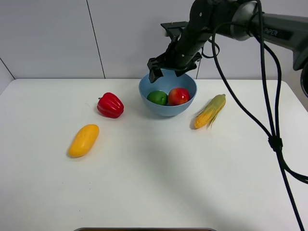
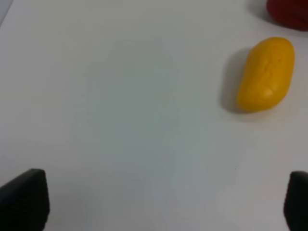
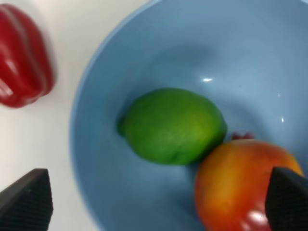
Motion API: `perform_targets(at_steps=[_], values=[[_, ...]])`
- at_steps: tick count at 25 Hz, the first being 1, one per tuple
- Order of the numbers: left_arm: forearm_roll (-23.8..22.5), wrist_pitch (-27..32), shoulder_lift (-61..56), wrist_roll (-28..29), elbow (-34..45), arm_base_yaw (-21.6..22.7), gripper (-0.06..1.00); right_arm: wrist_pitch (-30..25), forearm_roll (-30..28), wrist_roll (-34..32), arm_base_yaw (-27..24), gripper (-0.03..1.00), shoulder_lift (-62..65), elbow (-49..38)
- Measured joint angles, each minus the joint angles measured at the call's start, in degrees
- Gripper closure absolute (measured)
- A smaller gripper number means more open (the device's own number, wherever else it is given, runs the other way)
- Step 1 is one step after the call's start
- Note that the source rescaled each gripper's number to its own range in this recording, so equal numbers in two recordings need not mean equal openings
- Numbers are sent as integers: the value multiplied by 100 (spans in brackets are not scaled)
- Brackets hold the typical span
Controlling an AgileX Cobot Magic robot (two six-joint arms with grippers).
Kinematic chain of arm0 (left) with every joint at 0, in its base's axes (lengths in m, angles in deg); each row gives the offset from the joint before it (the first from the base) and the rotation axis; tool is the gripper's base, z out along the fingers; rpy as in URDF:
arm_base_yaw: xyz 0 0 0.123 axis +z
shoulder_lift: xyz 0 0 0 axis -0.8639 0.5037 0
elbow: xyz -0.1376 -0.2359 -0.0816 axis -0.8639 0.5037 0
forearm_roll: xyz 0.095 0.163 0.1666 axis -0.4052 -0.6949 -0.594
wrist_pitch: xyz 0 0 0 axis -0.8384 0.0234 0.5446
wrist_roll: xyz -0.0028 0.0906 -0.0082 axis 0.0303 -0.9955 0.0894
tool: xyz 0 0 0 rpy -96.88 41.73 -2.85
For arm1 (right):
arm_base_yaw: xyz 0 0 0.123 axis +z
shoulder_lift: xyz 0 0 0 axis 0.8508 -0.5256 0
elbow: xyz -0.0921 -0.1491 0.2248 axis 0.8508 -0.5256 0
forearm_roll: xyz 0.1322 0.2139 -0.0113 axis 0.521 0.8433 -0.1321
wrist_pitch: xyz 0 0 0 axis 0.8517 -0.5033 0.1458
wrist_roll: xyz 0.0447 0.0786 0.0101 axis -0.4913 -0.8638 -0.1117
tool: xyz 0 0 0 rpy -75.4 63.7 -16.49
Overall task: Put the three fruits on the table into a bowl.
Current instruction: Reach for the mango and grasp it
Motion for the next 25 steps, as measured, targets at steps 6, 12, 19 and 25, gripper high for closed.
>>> perform_targets(at_steps=[6, 12, 19, 25], values=[[0, 0, 0, 0, 0, 0, -6, -1337, -292, -250, 5, 31, 134, 790], [0, 0, 0, 0, 0, 0, -6, -1464, -975, -516, 6, 31, 826, 883], [0, 0, 0, 0, 0, 0, -6, -1495, -1330, -650, 11, 31, 2050, 260], [0, 0, 0, 0, 0, 0, -6, -1501, -1753, -878, 11, 32, 3394, -1072]])
